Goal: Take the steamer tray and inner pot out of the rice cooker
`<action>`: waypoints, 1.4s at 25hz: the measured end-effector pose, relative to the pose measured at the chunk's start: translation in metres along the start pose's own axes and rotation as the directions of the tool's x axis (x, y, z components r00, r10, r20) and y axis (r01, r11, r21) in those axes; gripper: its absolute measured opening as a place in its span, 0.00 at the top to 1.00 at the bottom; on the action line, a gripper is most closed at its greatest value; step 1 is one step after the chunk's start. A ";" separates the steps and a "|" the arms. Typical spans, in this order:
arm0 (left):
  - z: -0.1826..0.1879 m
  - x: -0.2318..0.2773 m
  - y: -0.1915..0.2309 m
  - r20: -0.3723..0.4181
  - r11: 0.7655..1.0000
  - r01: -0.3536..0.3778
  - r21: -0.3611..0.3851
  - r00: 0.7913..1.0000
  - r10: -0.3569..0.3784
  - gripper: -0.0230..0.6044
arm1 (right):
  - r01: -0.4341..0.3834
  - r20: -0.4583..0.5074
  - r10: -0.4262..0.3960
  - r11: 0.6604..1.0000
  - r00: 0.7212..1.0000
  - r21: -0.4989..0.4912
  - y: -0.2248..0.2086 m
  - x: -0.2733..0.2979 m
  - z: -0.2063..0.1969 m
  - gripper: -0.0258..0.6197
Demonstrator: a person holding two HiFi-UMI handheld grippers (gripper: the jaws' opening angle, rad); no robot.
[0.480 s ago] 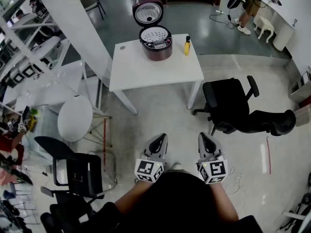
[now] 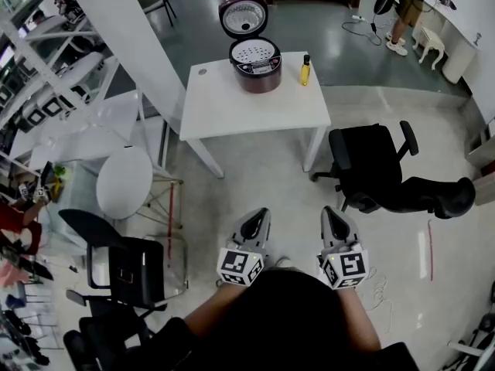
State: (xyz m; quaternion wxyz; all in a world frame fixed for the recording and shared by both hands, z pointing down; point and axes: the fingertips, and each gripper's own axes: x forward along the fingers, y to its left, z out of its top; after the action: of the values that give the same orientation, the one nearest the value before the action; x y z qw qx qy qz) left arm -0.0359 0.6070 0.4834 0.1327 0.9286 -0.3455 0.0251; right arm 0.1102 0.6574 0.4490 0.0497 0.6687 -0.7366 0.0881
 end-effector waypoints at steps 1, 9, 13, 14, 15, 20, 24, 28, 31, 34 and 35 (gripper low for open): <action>0.001 0.000 0.001 0.003 1.000 0.000 0.000 1.000 0.000 0.95 | -0.003 -0.003 0.003 1.000 1.000 -0.010 0.001 0.001 0.001 0.97; 0.007 -0.003 0.013 0.020 0.998 -0.058 0.025 0.998 0.058 0.95 | 0.030 0.050 -0.032 0.999 0.998 0.045 -0.007 0.000 0.011 0.97; 0.005 -0.002 0.017 0.022 0.999 -0.035 0.002 0.999 0.035 0.94 | 0.016 0.067 -0.020 0.999 0.998 0.051 -0.013 0.001 0.013 0.97; 0.004 0.001 0.016 0.022 1.000 -0.008 -0.012 1.000 0.008 0.90 | 0.009 0.068 -0.013 0.999 0.998 0.053 -0.014 0.003 0.012 0.85; 0.003 0.004 0.015 0.020 0.999 0.020 -0.025 1.000 -0.020 0.70 | 0.003 0.068 -0.007 0.998 0.998 0.055 -0.015 0.004 0.012 0.72; -0.001 0.009 0.016 -0.005 0.999 0.039 -0.037 0.999 -0.039 0.54 | -0.031 0.032 0.030 0.999 0.999 0.018 -0.016 0.011 0.012 0.62; -0.004 0.012 0.020 0.003 0.999 0.003 -0.036 1.000 -0.003 0.54 | -0.057 0.009 0.057 0.998 0.998 -0.005 -0.020 0.013 0.005 0.62; -0.008 0.006 0.024 -0.017 0.999 -0.028 -0.039 0.999 0.027 0.53 | -0.070 0.000 0.070 0.997 0.998 0.016 -0.021 0.015 -0.003 0.62; -0.008 0.002 0.039 -0.035 0.998 -0.059 -0.024 0.998 0.058 0.53 | -0.072 -0.003 0.072 0.996 0.997 0.044 -0.020 0.022 -0.006 0.62; -0.007 0.003 0.057 -0.034 0.994 -0.101 -0.032 0.994 0.100 0.53 | -0.085 -0.021 0.086 0.995 0.996 0.055 -0.019 0.036 -0.014 0.62; -0.008 0.004 0.062 -0.035 0.993 -0.109 -0.037 0.994 0.108 0.53 | -0.090 -0.030 0.092 0.994 0.995 0.057 -0.019 0.041 -0.018 0.62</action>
State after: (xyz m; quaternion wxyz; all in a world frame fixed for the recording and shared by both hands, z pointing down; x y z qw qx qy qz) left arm -0.0723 0.5613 0.5055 0.1547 0.9052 -0.3936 0.0408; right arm 0.1237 0.6191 0.4757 0.0389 0.6341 -0.7626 0.1215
